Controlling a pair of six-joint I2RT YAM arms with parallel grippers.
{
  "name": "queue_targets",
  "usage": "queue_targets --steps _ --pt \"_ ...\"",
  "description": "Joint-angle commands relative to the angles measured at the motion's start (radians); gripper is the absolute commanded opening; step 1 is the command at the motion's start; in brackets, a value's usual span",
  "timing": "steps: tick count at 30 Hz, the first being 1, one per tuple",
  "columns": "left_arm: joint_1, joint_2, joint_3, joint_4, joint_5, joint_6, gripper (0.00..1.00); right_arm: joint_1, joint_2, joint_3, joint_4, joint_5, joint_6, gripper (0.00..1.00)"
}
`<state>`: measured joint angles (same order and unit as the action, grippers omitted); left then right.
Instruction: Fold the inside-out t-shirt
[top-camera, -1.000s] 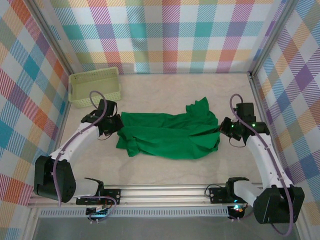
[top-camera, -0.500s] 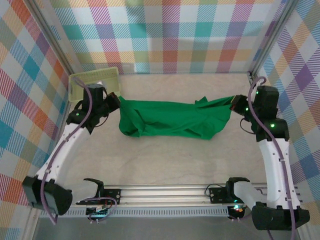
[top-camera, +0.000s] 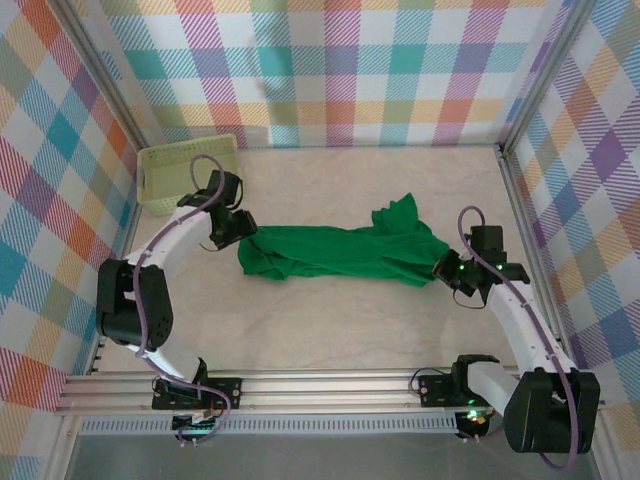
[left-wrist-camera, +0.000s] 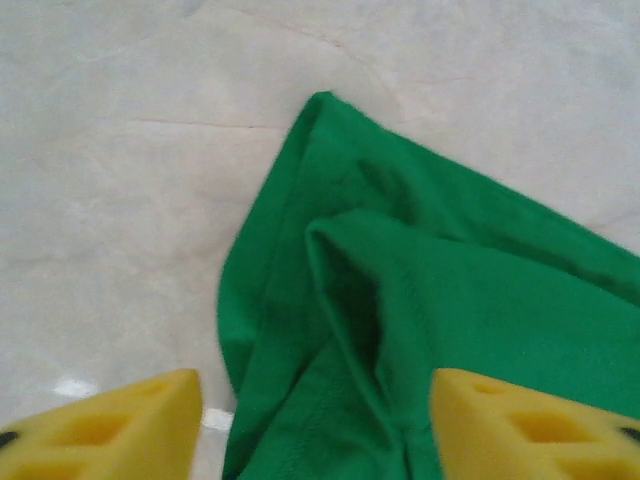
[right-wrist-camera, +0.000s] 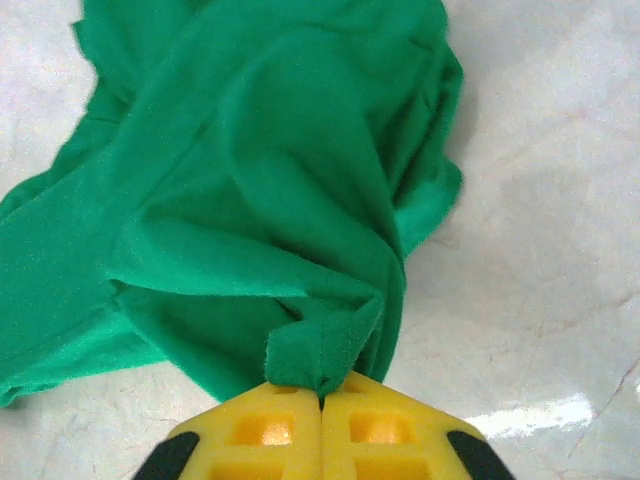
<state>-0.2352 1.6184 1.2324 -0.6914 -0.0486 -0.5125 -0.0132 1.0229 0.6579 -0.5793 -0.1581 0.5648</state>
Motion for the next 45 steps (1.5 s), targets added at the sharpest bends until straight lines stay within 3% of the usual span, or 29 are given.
queue_targets --steps 1,4,6,11,15,19,24,31,38,45 --pt "-0.144 -0.102 0.018 -0.046 -0.092 -0.001 0.69 -0.004 -0.049 -0.053 0.007 0.042 0.098 0.27" --pt "-0.293 -0.149 0.008 -0.013 -0.108 -0.034 0.71 -0.003 -0.144 -0.069 -0.023 0.146 0.090 0.48" --pt "-0.375 -0.149 -0.003 0.035 -0.094 -0.049 0.71 0.017 -0.164 -0.024 -0.039 0.171 0.021 0.53" --pt "-0.507 -0.093 -0.066 0.223 -0.049 -0.124 0.72 0.252 0.046 0.189 -0.162 0.382 -0.121 0.60" --pt "-0.562 -0.010 -0.092 0.384 0.010 -0.200 0.71 0.362 0.191 0.246 -0.131 0.377 -0.146 0.54" --pt "-0.594 0.048 -0.068 0.394 -0.008 -0.216 0.71 0.400 0.281 0.260 -0.099 0.327 -0.134 0.40" --pt "-0.596 0.066 -0.078 0.394 -0.012 -0.217 0.71 0.417 0.375 0.258 -0.071 0.372 -0.134 0.31" --pt "-0.596 0.043 -0.113 0.403 -0.030 -0.218 0.71 0.418 0.463 0.296 -0.042 0.494 -0.161 0.28" --pt "-0.596 0.028 -0.137 0.405 -0.038 -0.214 0.71 0.415 0.532 0.334 -0.014 0.523 -0.189 0.27" --pt "-0.596 0.018 -0.143 0.397 -0.050 -0.205 0.72 0.417 0.543 0.370 -0.053 0.545 -0.199 0.13"
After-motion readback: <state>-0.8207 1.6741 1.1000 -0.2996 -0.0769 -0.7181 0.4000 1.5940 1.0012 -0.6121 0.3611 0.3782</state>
